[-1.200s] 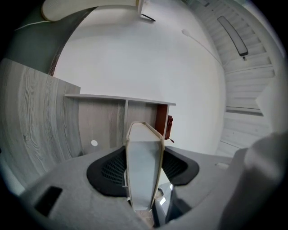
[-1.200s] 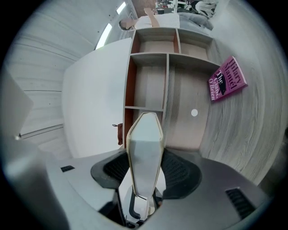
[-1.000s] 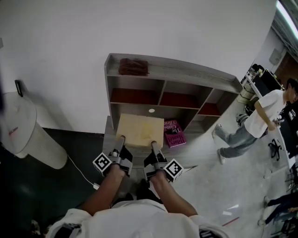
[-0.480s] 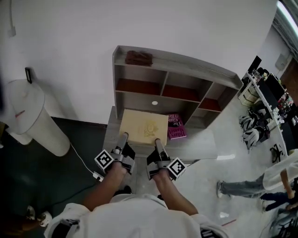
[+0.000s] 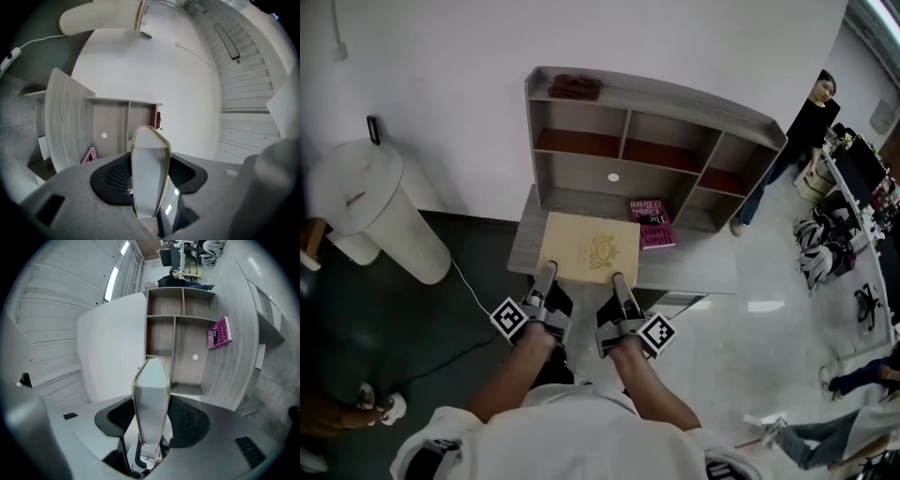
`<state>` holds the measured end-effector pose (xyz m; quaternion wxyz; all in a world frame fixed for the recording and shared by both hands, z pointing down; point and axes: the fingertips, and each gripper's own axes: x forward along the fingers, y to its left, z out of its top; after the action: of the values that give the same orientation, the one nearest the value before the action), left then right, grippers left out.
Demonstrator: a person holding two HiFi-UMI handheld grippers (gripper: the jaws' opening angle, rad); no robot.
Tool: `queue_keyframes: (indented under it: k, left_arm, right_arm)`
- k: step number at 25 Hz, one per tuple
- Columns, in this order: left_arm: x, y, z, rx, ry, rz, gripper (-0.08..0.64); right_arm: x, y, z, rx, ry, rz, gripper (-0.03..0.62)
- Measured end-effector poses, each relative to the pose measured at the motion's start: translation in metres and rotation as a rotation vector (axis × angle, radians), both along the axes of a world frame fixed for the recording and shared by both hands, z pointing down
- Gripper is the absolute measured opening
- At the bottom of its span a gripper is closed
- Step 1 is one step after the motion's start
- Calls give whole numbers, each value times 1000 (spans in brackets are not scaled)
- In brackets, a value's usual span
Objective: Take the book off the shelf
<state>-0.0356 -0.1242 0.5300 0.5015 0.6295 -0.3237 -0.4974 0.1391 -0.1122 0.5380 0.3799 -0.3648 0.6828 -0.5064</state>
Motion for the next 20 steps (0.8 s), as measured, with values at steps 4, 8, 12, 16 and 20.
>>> queue_keyframes:
  k: [4,8,12,16,20]
  left_arm:
    - [6,29,7,-2,-4,-12,230]
    - [7,53,11,4,3,-29,230]
    - [8,70,13,21,-6,-28,230]
    - [8,80,15,23,2,-16,230]
    - [7,82,19,18,13,2,230]
  right_arm:
    - [5,25,6,4,-14,-25,222]
    - [6,45,9,26,-16,-55,222]
    - [6,61,14,30,-30,-63,223]
    - [6,70,17,48,-21,-72,223]
    - [5,72,18,58,-17,-86,224]
